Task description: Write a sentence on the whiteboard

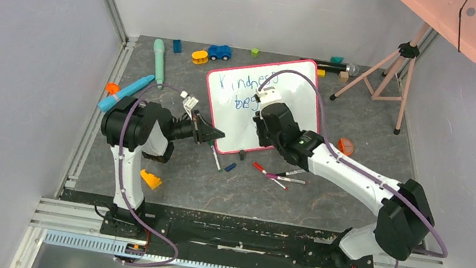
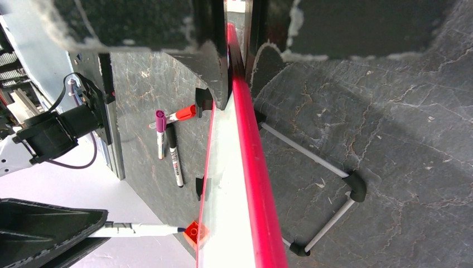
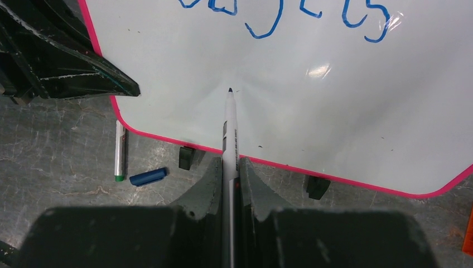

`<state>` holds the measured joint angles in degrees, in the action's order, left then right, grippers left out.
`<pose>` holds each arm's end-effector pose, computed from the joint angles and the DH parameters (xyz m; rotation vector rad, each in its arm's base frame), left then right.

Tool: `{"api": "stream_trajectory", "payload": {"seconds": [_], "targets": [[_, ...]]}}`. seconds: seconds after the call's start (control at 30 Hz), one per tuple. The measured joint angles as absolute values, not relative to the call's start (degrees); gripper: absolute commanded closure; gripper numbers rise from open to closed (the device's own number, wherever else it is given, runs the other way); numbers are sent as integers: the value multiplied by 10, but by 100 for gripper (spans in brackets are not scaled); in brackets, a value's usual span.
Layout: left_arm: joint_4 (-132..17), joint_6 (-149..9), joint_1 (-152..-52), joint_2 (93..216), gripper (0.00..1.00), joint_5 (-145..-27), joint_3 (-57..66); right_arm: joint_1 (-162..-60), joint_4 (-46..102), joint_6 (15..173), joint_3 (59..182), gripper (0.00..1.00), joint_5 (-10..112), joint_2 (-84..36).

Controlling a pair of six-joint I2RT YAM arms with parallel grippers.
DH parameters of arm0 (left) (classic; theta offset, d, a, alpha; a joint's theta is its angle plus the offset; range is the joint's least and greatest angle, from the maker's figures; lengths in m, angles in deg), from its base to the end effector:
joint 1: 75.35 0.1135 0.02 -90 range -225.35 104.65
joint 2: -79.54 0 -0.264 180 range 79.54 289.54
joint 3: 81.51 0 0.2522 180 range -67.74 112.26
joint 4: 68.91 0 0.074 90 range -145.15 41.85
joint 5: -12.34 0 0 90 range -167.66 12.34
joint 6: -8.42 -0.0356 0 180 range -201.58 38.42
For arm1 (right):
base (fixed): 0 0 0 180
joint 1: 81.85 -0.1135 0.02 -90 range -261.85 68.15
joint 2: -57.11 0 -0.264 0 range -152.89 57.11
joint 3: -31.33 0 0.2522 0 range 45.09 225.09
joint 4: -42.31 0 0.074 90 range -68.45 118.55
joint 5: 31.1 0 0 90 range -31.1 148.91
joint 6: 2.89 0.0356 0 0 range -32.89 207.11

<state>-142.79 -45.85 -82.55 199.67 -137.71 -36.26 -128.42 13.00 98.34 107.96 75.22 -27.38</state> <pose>0.3038 -0.0695 0.0968 0.4675 1.7057 -1.3802 0.2346 0.2333 0.2764 -0.5173 2.1389 0.2514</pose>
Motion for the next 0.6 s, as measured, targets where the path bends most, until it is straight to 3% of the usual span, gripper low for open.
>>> {"api": "stream_trajectory", "payload": {"seconds": [0.6], "targets": [[-1428, -459, -826, 1997, 94, -1377, -363, -1285, 143, 986, 1110, 100, 767, -313]]}}
